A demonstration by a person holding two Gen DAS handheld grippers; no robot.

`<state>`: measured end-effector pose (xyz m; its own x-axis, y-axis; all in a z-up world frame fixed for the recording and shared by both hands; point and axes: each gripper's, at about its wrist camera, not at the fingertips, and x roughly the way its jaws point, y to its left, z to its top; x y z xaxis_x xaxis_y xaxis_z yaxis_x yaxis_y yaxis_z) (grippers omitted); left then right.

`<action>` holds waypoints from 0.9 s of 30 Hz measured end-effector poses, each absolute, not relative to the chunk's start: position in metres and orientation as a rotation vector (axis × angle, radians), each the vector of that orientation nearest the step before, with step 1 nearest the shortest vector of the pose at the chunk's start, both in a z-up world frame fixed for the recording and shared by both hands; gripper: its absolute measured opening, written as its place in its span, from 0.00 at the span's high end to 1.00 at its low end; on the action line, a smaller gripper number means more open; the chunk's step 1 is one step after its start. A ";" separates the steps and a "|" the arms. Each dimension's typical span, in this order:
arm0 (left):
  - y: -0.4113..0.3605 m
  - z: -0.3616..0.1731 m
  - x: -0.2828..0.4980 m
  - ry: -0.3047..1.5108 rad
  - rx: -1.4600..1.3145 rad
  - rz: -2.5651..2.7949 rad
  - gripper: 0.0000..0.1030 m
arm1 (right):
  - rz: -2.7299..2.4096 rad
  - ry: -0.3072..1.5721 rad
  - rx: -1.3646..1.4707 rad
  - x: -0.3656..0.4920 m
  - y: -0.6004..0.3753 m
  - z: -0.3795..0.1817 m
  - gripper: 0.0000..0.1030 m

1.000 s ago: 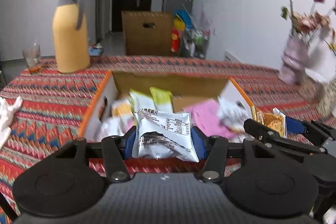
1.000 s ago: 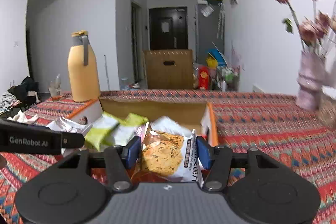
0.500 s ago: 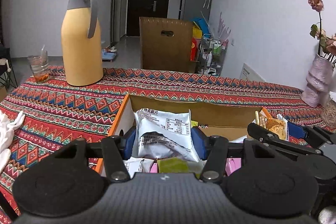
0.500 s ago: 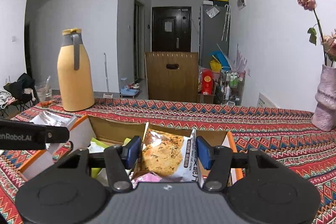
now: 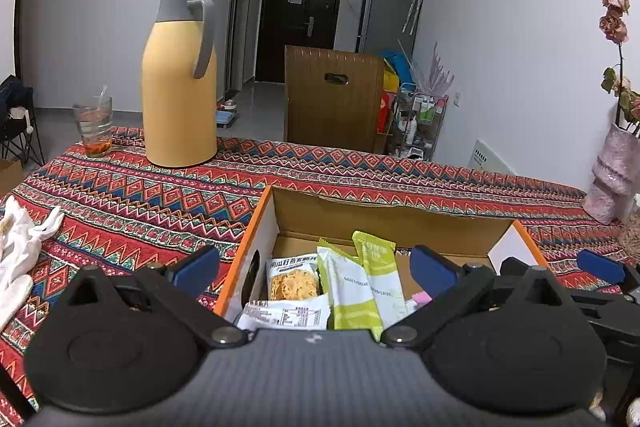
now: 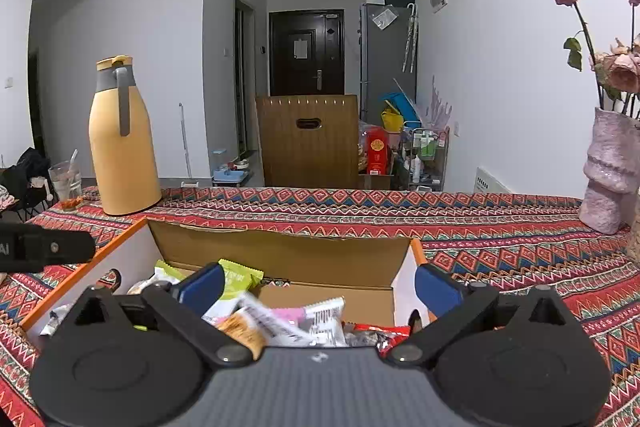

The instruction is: Organize snacks

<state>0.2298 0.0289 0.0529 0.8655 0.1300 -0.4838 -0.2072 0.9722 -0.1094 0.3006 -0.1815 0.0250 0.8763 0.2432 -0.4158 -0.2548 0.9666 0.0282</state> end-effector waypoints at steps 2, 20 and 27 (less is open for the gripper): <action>0.029 0.055 0.223 0.486 -0.152 0.176 0.00 | 0.257 0.426 -0.025 0.293 -0.184 0.027 0.00; 0.023 0.064 0.121 0.408 -0.120 0.121 0.00 | 0.258 0.388 0.043 0.202 -0.214 0.046 0.00; 0.020 0.043 0.086 0.438 -0.097 0.079 0.00 | 0.277 0.434 0.043 0.155 -0.223 0.032 0.00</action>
<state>0.0861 0.0202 0.0428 0.9025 0.0556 -0.4270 -0.0974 0.9923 -0.0768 0.1550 -0.2233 0.0323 0.8703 0.2737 -0.4094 -0.2556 0.9616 0.0996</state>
